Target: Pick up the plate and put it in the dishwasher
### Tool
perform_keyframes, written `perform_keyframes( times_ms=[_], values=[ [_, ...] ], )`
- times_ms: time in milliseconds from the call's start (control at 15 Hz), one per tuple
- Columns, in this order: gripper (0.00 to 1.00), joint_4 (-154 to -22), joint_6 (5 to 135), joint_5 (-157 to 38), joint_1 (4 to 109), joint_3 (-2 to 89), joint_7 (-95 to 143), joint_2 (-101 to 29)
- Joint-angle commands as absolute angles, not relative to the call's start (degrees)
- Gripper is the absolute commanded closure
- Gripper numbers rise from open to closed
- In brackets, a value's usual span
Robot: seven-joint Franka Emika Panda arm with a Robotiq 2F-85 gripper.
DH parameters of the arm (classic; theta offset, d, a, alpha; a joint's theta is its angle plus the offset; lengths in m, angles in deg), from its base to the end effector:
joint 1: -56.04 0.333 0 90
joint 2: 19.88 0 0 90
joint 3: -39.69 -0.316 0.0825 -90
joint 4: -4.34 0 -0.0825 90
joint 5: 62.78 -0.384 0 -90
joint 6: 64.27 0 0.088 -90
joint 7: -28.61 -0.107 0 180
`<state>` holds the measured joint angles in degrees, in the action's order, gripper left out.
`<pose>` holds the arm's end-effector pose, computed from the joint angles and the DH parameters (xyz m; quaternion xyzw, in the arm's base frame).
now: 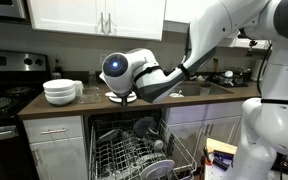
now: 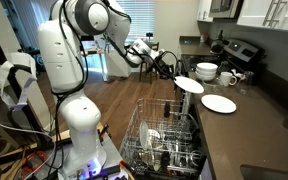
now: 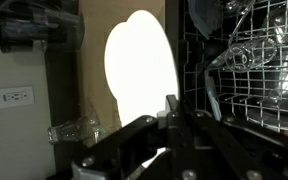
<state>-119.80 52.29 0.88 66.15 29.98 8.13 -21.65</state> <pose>0.5247 0.1350 0.3934 0.8495 0.2686 0.0904 0.4449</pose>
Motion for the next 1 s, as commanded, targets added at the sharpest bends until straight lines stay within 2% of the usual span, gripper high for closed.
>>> perform_keyframes(
  times_ms=[0,333,933],
  values=[
    [0.99,-120.8,53.2,-3.3,66.7,29.2,9.8,-20.9],
    [0.99,-122.9,54.1,-9.8,68.0,27.7,12.1,-19.9],
    [0.99,-126.0,62.5,-34.4,67.0,28.8,30.6,-16.9]
  ],
)
